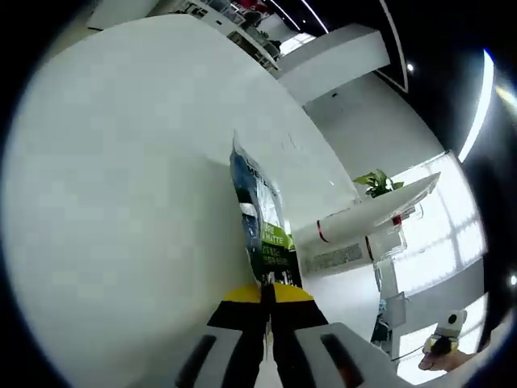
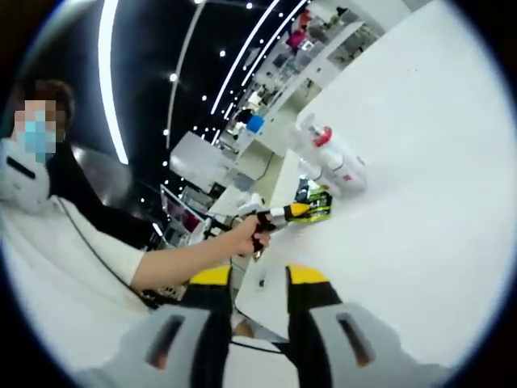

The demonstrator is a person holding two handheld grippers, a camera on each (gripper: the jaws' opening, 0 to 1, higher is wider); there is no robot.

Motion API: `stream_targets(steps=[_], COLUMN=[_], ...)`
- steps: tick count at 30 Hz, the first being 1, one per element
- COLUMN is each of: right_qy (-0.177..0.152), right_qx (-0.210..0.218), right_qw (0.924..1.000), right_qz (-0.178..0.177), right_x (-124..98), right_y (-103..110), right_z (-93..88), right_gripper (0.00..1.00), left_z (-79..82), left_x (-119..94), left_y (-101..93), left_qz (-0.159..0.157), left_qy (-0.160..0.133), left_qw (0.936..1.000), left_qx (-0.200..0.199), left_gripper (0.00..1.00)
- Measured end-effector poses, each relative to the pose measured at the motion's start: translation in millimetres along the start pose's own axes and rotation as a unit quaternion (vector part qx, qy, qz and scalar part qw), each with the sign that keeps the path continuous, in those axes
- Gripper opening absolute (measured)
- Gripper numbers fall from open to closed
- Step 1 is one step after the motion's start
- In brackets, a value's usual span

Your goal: Arrange the skincare products in the storage area until every visible bottle or jar stands upright without overlapping.

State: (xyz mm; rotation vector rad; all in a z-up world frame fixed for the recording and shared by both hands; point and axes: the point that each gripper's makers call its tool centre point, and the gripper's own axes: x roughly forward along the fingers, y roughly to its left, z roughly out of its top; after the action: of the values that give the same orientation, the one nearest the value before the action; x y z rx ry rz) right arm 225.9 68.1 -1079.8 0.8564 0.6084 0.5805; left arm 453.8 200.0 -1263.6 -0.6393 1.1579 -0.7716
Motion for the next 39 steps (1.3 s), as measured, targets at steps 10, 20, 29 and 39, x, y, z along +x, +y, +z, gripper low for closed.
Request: stream_targets(steps=[10,20,29,39], right_qy=[-0.013,-0.012,-0.011,-0.012], right_qx=[0.008,0.004,0.005,-0.004], right_qw=[0.9999,0.9999,0.9999,0.9998], right_qz=[0.003,0.005,0.011,0.012], right_x=[-1.8,0.9,1.0,-2.3], right_y=[-0.1,-1.7,0.8,4.2], right_z=[0.9,-2.3,-8.8,-11.4], right_gripper=[0.23,0.23,0.23,0.23], left_z=[-5.5,5.1,4.0,7.4], left_x=[1.5,-5.1,-11.3,-18.6], left_y=[-3.2,-5.4,-9.5,-5.2], left_qz=[0.012,0.036,0.054,0.099], left_qy=[0.007,-0.021,-0.024,-0.038], left_qw=[0.9999,0.9991,0.9974,0.9872], left_qx=[-0.008,0.012,0.04,0.119], left_gripper=[0.02,0.1,0.18,0.33])
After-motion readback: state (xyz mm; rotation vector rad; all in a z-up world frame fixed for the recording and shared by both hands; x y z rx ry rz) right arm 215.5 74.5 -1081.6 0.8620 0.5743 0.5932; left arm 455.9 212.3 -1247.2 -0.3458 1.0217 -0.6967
